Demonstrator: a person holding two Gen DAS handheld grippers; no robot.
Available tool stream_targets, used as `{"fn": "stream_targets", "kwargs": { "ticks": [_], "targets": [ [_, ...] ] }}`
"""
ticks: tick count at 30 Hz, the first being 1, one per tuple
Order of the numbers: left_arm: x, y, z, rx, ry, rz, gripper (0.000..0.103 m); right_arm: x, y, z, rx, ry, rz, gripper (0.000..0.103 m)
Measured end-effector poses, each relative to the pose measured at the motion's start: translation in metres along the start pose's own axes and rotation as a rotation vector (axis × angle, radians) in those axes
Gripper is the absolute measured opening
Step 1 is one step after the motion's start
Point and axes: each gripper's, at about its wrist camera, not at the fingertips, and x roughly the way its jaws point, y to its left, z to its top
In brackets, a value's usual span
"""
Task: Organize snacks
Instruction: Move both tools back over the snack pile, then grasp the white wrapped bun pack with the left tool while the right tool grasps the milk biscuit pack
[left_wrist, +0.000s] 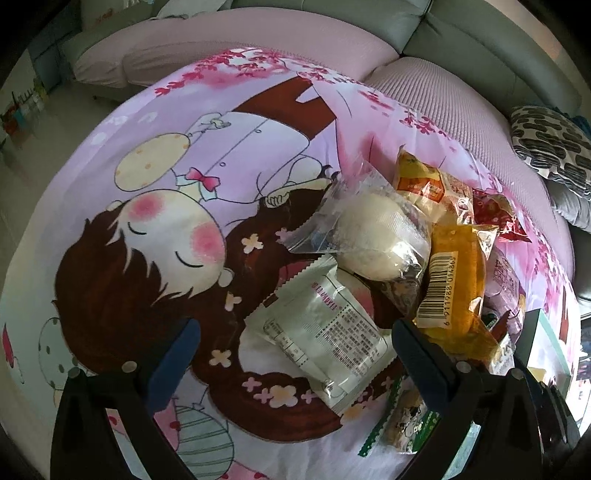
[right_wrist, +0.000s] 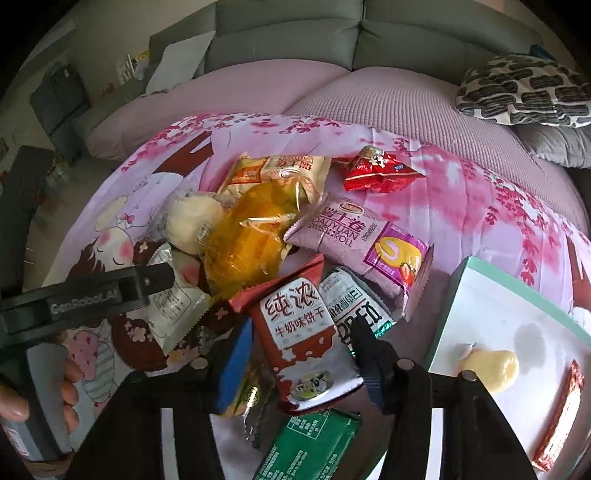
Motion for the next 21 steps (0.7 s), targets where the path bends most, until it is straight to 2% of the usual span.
{"fn": "stream_targets", "kwargs": {
  "ticks": [6,12,21],
  "targets": [
    [0.017,-0.006,0.003,-0.039,0.012,0.013,0.103,-0.001,-0.003,-0.003,0.019,0.005,-0.001,0.054],
    [0.031,-0.017,0.002,-0.019,0.014,0.091,0.103,-0.002,-0.009,-0.004,0.044,0.012,0.003,0.052],
    [0.028,-0.005,0.0,-0.049,0.029,0.05,0.103,-0.002,-0.01,-0.004,0.062,0.015,0.001,0.049]
  ]
}}
